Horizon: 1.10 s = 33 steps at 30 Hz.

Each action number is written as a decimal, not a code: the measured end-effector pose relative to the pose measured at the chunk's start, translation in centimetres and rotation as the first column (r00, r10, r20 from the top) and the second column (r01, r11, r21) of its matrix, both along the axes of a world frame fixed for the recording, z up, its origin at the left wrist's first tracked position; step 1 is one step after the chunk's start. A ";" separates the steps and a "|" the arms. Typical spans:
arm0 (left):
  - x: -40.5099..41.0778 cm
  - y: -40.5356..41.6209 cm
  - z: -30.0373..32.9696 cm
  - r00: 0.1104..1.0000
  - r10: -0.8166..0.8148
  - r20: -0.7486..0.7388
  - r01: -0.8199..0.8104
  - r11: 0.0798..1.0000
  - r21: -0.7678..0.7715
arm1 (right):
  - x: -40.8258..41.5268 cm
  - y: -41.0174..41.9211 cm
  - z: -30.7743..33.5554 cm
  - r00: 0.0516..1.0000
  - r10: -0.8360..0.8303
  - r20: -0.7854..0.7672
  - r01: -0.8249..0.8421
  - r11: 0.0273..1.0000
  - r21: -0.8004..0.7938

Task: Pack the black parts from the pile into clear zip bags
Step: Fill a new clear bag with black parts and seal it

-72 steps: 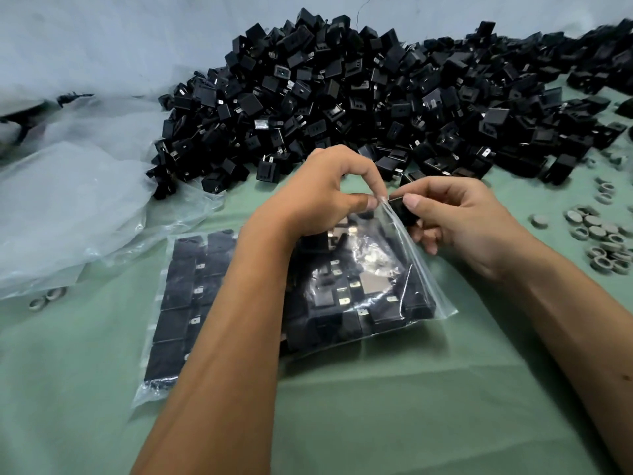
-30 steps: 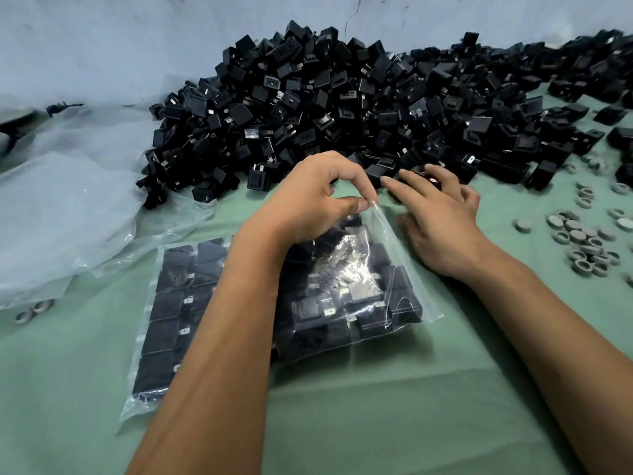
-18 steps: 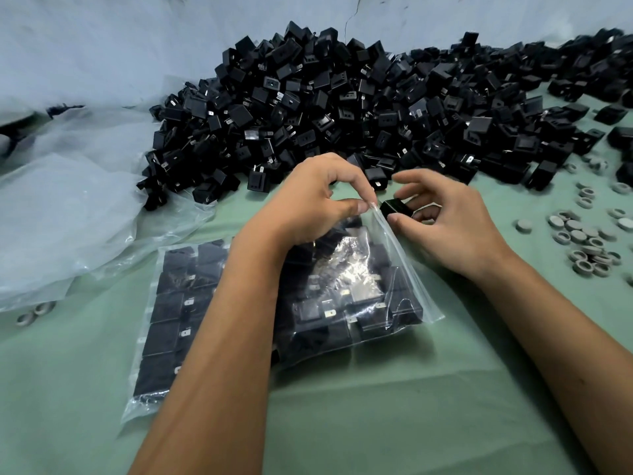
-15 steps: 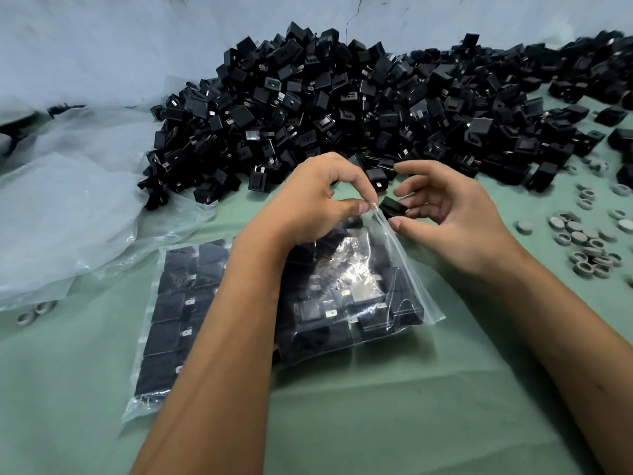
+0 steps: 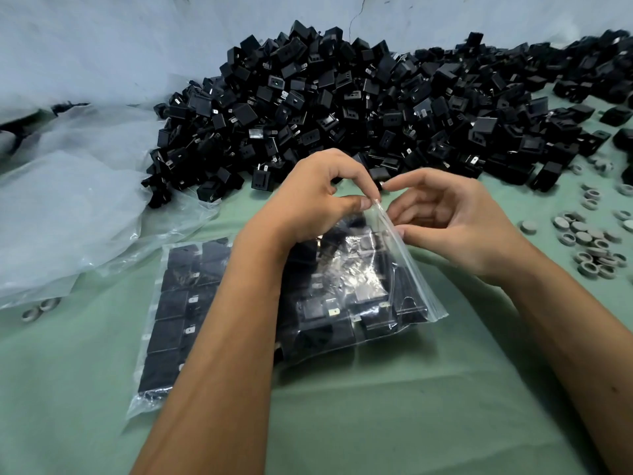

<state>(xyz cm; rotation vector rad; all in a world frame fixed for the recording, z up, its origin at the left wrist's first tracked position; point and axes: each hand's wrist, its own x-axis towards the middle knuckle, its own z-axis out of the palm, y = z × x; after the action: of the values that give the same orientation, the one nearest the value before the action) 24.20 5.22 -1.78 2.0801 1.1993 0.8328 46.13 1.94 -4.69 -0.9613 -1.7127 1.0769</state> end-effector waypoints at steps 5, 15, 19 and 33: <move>0.0 -0.1 0.1 1.000 0.000 -0.002 0.000 1.000 -0.002 | -0.8 -0.5 -0.1 1.000 0.010 0.013 -0.010 1.000 -0.012; 0.0 0.0 0.0 1.000 -0.005 -0.005 0.005 1.000 -0.007 | -1.1 -0.6 -0.4 0.991 0.086 -0.104 -0.101 0.985 -0.142; -0.2 0.1 -0.1 1.000 -0.008 0.013 0.008 1.000 0.000 | -0.9 0.0 -0.7 0.993 0.018 -0.114 -0.032 0.992 -0.126; 0.1 0.1 -0.5 1.000 -0.004 0.014 0.004 0.999 -0.035 | 1.8 2.5 -2.3 0.584 -0.589 0.558 0.490 0.804 0.337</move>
<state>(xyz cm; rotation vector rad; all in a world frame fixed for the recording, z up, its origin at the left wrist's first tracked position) 24.30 5.36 -2.25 2.0451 1.1936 0.8176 47.95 4.47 -7.02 -1.7600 -1.7747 0.1834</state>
